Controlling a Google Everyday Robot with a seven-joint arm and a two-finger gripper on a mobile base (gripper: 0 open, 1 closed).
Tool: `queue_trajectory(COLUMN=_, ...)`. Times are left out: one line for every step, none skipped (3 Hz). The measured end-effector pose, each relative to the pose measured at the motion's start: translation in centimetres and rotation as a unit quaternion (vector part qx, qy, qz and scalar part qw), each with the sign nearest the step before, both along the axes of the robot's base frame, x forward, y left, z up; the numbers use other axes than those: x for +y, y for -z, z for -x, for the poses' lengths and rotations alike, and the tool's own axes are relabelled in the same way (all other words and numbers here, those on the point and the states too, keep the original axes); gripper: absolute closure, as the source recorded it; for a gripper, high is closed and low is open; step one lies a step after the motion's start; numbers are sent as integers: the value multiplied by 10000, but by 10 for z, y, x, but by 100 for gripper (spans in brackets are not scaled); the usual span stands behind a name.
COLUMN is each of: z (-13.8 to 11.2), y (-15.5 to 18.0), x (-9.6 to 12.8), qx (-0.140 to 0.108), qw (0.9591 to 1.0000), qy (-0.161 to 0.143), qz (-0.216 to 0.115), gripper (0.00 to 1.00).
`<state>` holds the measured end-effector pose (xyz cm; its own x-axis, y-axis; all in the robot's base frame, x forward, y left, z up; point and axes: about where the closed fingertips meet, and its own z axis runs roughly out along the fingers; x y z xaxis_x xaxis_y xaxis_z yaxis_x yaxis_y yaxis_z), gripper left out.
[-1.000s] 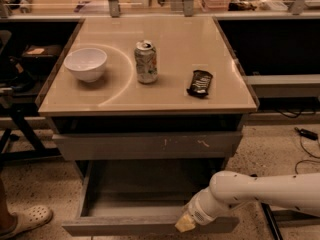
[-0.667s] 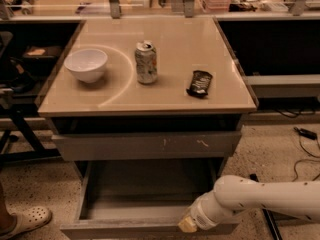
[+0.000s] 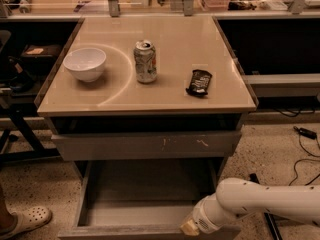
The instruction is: Open middle drawer
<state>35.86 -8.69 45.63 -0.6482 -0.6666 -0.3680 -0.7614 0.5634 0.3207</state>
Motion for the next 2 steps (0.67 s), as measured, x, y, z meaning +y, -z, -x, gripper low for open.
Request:
queue_trajectory(z=-21, y=-9, x=2, qx=-151, qw=9999, qy=-61, qz=42, gripper=100)
queue_trajectory(z=-44, y=-18, x=8, qx=-324, qw=9993, qy=-171, qz=58, gripper=100)
